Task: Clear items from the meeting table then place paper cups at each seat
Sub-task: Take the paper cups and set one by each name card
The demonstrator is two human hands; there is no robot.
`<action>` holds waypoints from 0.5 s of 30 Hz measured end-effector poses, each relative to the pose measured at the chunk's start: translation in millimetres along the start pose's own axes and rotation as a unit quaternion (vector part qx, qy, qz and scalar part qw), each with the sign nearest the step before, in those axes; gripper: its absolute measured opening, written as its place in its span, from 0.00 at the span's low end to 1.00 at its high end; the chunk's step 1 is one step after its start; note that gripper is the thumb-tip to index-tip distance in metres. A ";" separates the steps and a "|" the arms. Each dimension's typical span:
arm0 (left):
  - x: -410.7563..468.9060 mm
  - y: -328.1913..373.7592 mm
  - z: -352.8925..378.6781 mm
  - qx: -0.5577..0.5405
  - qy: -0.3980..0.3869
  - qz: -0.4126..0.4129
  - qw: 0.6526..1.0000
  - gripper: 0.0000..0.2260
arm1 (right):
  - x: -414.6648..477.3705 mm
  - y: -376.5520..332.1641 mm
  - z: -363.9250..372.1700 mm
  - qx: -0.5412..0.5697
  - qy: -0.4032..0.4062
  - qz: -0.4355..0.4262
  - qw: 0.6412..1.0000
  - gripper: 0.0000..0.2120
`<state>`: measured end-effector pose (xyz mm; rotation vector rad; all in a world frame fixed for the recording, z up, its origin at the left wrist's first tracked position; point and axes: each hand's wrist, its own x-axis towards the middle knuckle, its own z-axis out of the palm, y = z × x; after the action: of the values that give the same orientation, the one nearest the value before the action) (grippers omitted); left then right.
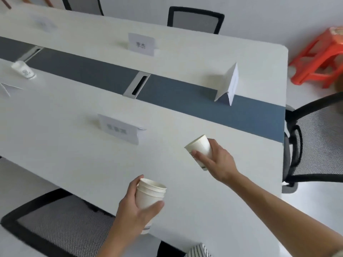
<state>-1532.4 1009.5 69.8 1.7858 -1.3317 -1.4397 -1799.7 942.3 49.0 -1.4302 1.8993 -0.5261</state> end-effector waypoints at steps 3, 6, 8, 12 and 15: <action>40.6 7.0 -20.9 -0.015 -0.016 -0.010 1.000 0.35 | 56.2 -35.1 20.6 -0.044 0.026 -0.009 0.999 0.33; 77.6 11.4 -45.5 -0.030 -0.002 -0.007 1.000 0.33 | 112.7 -67.2 44.7 -0.077 0.045 -0.016 0.996 0.31; 94.5 9.7 -61.6 -0.039 0.010 -0.006 0.999 0.34 | 147.4 -84.3 63.5 -0.073 0.043 -0.005 0.996 0.32; 112.2 -9.0 -91.0 -0.038 0.038 -0.026 0.998 0.33 | 206.9 -112.6 102.7 -0.002 0.031 0.023 0.999 0.31; 115.7 -29.4 -107.6 -0.053 0.055 -0.050 0.996 0.34 | 240.4 -126.7 129.0 0.055 0.037 0.027 0.997 0.31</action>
<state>-1425.1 897.1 28.4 1.8569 -1.1038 -1.4146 -1658.0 686.3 -20.5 -1.3013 1.9299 -0.6541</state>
